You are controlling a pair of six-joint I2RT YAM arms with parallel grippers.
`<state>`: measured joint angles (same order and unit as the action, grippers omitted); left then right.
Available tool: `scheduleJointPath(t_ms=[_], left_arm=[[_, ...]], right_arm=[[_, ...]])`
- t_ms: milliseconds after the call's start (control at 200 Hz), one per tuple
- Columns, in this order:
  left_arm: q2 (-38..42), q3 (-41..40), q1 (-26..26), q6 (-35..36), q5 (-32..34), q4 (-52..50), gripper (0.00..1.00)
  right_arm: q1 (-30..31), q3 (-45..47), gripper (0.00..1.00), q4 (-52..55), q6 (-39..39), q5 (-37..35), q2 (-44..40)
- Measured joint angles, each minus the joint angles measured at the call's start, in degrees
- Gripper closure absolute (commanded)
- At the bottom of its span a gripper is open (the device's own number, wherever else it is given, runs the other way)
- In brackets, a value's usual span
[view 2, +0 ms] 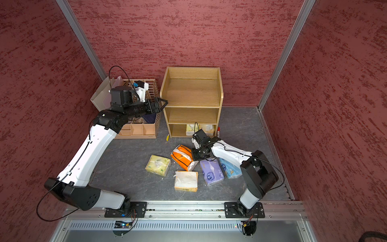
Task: Remove the tissue boxes from the shelf
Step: Place the box of tissues at the center of the board, then pick up a box of tissues from the shelf.
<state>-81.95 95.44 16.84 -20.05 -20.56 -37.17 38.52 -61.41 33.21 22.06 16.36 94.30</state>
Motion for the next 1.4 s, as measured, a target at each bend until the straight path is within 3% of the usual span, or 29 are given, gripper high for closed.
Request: scheduleJointPath(t_ms=[70, 150, 210, 416, 576, 691, 802, 997, 1167, 1398], left_arm=[[0.00, 0.00, 0.00, 0.00, 0.00, 0.00, 0.00], [0.00, 0.00, 0.00, 0.00, 0.00, 0.00, 0.00], [0.00, 0.00, 0.00, 0.00, 0.00, 0.02, 0.00], [0.00, -0.76, -0.13, 0.00, 0.02, 0.55, 0.00], [-0.24, -1.03, -0.22, -0.02, -0.15, 1.14, 0.00], [-0.94, -1.01, -0.22, -0.02, -0.46, 1.29, 0.00], [-2.25, -0.92, -0.22, -0.02, -0.96, 1.49, 0.00], [-3.28, -0.92, -0.20, -0.04, -1.64, 1.66, 0.00], [-3.28, -0.83, -0.09, -0.15, -1.73, 2.23, 0.00], [-3.28, -0.81, 0.42, -0.72, -1.86, 2.49, 0.00]], right_arm=[[0.66, -0.68, 0.82, -0.22, 0.50, 0.52, 1.03], [1.20, -1.68, 0.54, -0.66, 1.51, 0.81, 1.77], [1.38, -2.29, 0.45, -1.09, 2.80, 0.74, 1.79], [1.40, -0.11, 0.37, -3.52, 8.11, -6.86, -5.90], [-0.98, 10.32, 0.34, -10.36, 19.69, -12.48, -21.59], [-2.43, 19.43, 0.34, -19.98, 29.46, -14.40, -25.03], [-2.67, 24.41, 0.34, -28.15, 38.18, -15.76, -20.59], [-2.67, 22.67, 0.32, -44.06, 49.62, -18.23, -8.39], [-2.67, 22.16, 0.32, -59.08, 57.33, -21.40, 0.57], [-2.71, 20.37, 0.32, -67.80, 63.71, -24.83, 7.89]])
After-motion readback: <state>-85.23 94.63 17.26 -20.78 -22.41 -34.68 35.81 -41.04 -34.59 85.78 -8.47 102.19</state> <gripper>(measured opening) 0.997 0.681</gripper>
